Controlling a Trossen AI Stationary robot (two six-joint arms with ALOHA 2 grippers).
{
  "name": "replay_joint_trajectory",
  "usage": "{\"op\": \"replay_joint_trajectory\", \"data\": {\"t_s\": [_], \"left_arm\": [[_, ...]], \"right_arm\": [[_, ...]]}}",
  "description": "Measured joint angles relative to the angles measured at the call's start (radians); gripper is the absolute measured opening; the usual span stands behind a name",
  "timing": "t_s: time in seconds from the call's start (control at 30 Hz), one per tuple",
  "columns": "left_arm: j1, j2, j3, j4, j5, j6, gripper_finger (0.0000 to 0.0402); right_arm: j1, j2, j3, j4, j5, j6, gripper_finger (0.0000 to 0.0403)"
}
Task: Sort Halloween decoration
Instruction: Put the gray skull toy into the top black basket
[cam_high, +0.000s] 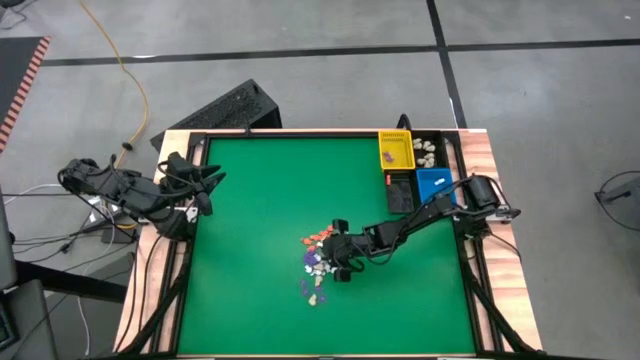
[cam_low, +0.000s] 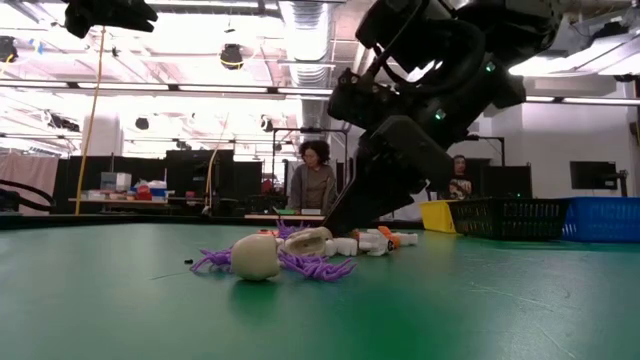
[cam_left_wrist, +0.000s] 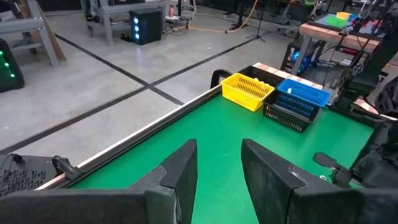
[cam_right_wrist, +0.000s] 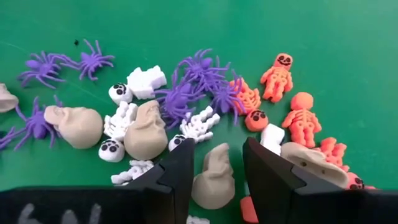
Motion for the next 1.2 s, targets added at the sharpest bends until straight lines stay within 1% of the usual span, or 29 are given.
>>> {"op": "replay_joint_trajectory", "data": {"t_s": [0.13, 0.33, 0.67, 0.93, 1.2], "left_arm": [[0.000, 0.000, 0.000, 0.000, 0.000, -0.001, 0.0114], [0.000, 0.000, 0.000, 0.000, 0.000, -0.001, 0.0114], [0.000, 0.000, 0.000, 0.001, 0.000, -0.003, 0.0114], [0.000, 0.000, 0.000, 0.001, 0.000, -0.003, 0.0114], [0.000, 0.000, 0.000, 0.001, 0.000, 0.000, 0.0114]], "right_arm": [[0.001, 0.001, 0.000, -0.046, -0.001, 0.013, 0.0154], [0.002, 0.014, 0.001, -0.064, 0.000, 0.025, 0.0149], [0.002, 0.014, 0.001, -0.059, 0.026, 0.025, 0.0094], [0.000, 0.005, -0.001, -0.057, 0.024, 0.025, 0.0078], [-0.013, -0.051, -0.006, -0.077, 0.022, -0.008, 0.0062]]}}
